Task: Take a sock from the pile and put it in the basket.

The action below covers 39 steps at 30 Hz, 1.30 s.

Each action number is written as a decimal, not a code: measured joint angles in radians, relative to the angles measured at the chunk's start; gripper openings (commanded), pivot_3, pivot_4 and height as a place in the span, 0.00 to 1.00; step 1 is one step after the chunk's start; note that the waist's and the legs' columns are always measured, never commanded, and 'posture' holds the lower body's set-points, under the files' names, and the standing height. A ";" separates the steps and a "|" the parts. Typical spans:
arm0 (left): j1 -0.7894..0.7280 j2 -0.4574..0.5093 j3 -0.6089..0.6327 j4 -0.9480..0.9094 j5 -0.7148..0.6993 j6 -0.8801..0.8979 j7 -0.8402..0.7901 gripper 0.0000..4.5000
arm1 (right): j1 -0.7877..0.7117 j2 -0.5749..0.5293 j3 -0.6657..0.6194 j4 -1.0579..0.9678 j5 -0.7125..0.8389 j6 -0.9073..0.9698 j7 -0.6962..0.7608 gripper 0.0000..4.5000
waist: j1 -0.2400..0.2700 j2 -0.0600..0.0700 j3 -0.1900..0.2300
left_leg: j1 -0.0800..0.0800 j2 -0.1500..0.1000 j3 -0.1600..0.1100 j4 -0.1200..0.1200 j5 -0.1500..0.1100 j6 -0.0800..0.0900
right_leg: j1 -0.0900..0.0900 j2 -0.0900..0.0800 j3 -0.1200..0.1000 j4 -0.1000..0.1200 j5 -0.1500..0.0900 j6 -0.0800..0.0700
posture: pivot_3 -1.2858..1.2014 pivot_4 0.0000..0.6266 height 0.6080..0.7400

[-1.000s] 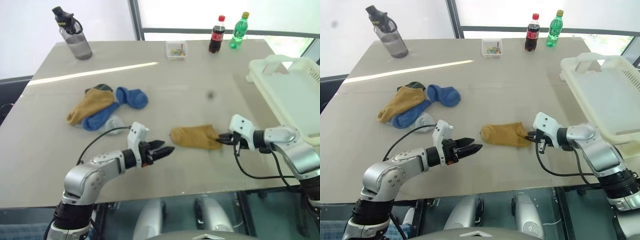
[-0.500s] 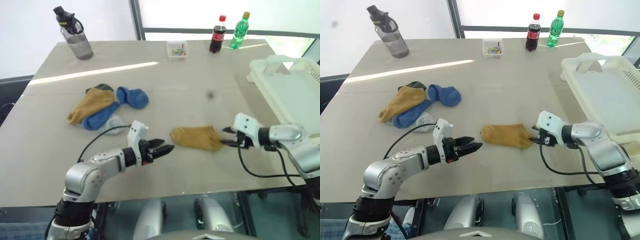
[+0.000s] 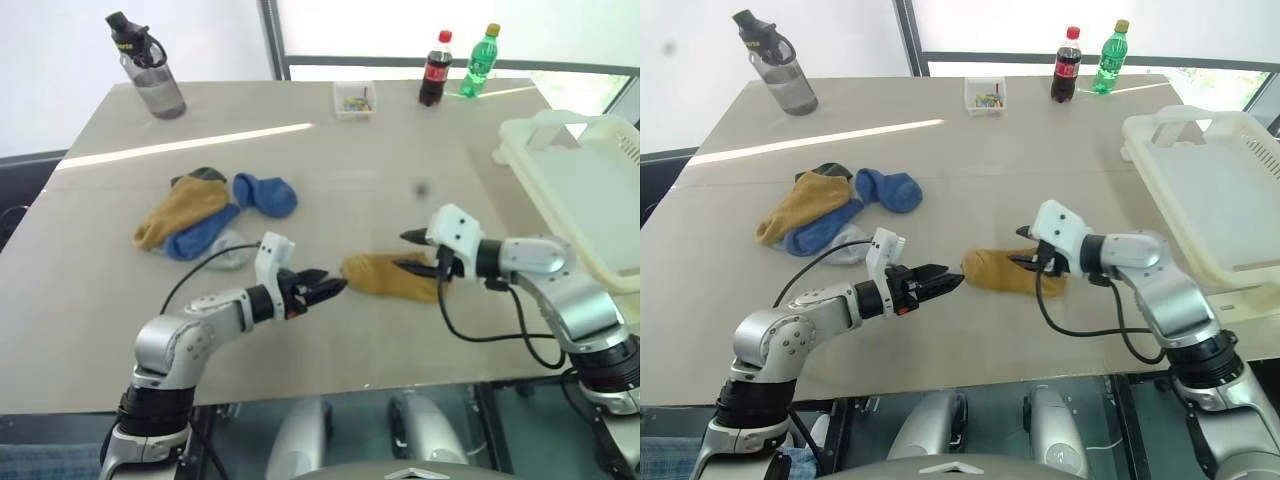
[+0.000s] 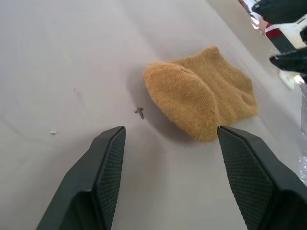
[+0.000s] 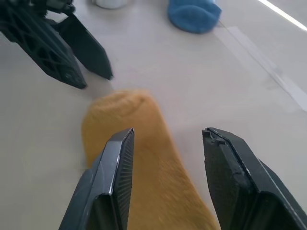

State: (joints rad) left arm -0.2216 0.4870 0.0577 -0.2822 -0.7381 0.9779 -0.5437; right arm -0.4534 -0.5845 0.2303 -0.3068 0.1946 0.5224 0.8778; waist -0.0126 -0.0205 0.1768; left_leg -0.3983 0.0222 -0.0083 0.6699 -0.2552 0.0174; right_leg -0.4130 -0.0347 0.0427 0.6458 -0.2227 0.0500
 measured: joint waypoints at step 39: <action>-0.029 0.013 -0.028 0.041 0.109 -0.071 -0.042 0.72 | -0.055 0.160 0.167 0.289 -0.227 -0.161 -0.069 0.51 | -0.002 0.000 0.000 | 0.001 0.000 0.000 0.000 0.000 0.000 | 0.000 0.000 0.000 0.001 0.000 0.000 | 0.52 0.24 1.00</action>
State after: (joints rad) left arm -0.2503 0.5001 0.0300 -0.2410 -0.6291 0.9065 -0.5861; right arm -0.5082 -0.4247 0.3976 -0.0177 -0.0327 0.3610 0.8089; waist -0.0145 -0.0203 0.1767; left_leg -0.3973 0.0221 -0.0079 0.6699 -0.2551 0.0174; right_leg -0.4130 -0.0348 0.0427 0.6467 -0.2227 0.0499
